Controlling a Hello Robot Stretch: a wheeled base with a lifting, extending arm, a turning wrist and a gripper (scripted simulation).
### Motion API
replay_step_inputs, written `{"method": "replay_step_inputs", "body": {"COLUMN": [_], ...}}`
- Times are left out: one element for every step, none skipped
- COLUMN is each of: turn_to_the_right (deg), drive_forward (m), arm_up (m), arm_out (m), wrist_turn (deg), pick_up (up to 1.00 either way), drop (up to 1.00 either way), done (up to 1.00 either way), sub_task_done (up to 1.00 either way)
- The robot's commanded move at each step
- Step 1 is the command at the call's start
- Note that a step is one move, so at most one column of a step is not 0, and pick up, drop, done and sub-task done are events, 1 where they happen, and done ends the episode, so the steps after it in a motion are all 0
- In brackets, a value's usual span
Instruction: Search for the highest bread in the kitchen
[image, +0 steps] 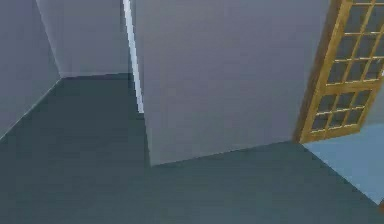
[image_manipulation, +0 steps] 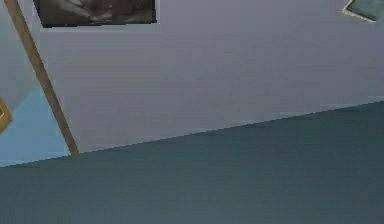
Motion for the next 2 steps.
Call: {"method": "replay_step_inputs", "body": {"turn_to_the_right": [-30.0, 0.0], "drive_forward": [0.0, 1.0], "arm_up": [0.0, 0.0], "arm_out": [0.0, 0.0], "wrist_turn": [0.0, 0.0], "pick_up": [0.0, 0.0], "drop": [0.0, 0.0], "done": [0.0, 0.0], "sub_task_done": [0.0, 0.0]}}
